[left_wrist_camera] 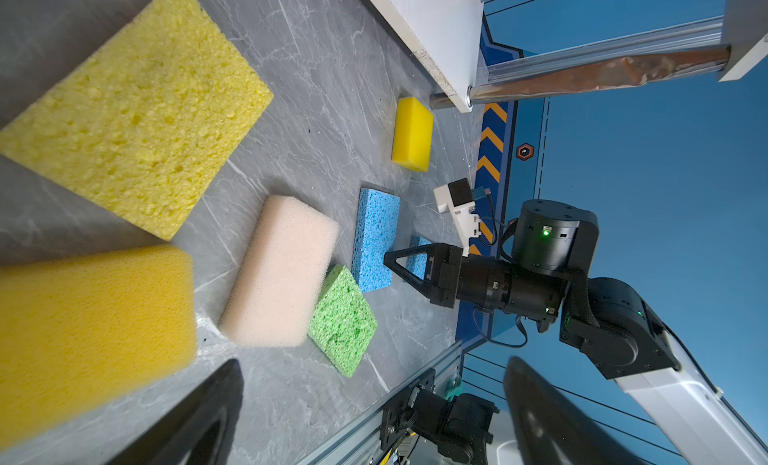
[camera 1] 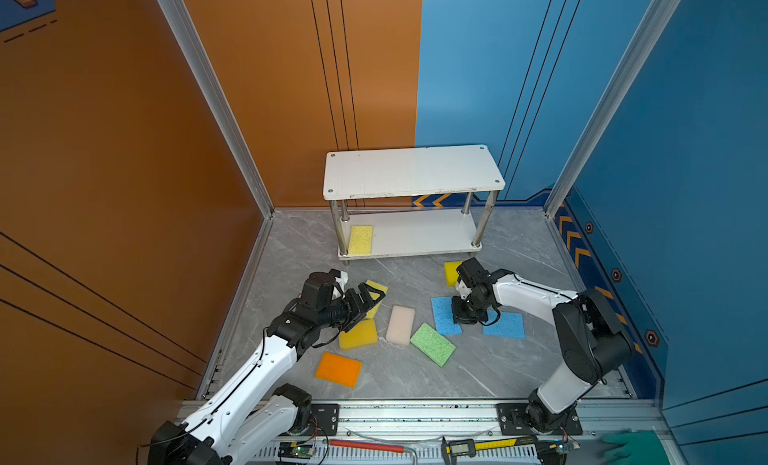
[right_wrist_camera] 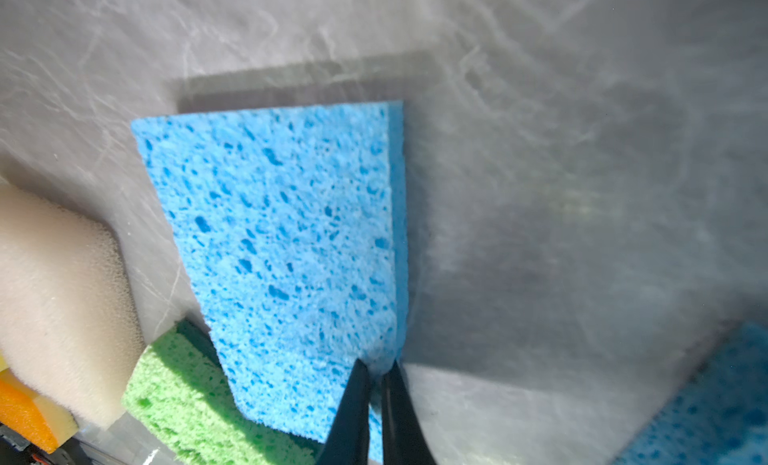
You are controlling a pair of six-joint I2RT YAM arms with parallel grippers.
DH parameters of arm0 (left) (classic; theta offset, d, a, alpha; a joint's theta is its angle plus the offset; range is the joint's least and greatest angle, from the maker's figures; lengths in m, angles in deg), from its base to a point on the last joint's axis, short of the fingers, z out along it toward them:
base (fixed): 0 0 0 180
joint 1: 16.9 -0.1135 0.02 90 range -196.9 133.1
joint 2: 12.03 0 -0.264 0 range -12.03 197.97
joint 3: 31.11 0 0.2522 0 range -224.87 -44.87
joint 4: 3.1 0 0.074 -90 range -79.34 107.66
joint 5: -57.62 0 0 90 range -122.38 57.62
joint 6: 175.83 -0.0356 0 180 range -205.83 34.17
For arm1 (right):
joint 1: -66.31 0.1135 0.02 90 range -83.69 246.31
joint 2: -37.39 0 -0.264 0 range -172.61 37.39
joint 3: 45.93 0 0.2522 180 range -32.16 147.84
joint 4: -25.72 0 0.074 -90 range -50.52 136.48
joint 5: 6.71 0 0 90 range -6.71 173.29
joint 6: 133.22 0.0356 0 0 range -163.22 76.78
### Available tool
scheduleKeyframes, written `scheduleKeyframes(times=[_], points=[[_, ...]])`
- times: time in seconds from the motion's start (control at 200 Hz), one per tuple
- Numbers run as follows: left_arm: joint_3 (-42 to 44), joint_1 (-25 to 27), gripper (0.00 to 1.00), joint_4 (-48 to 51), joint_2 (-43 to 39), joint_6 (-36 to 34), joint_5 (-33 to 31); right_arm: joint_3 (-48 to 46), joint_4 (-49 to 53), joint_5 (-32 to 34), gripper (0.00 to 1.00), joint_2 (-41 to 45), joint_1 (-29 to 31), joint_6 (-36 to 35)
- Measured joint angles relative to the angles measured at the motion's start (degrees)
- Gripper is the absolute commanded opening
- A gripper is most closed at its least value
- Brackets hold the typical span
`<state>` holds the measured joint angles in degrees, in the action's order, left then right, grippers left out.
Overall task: Place and organize the cleaning sponges onto the shelf
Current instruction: 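Move the right gripper to the blue cellulose sponge and grasp its edge, then lift the blue sponge upright with the right gripper toward the shelf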
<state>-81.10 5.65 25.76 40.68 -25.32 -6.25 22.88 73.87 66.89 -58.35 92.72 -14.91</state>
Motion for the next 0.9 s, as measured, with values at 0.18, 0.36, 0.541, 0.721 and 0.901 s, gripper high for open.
scheduleKeyframes(times=[0.18,0.36,0.541,0.721,0.901], points=[[0.61,-0.15,0.98,0.26,-0.39,0.0,0.0,0.04,-0.02,-0.02,0.04,2.03,-0.02,0.31],[0.61,-0.42,0.98,0.37,-0.98,-0.11,0.0,2.99,1.64,-1.27,0.04,5.57,-0.11,0.42],[0.59,-0.42,0.99,-0.42,-0.61,-0.72,1.14,10.19,3.61,-5.79,0.03,8.44,1.46,0.15],[0.59,-0.42,0.98,-6.32,1.03,0.66,3.41,17.25,6.16,-10.95,0.03,8.46,7.58,-0.2],[0.59,-0.35,0.91,-12.41,2.34,2.78,4.57,22.67,7.21,-14.97,0.03,7.43,12.79,0.07]])
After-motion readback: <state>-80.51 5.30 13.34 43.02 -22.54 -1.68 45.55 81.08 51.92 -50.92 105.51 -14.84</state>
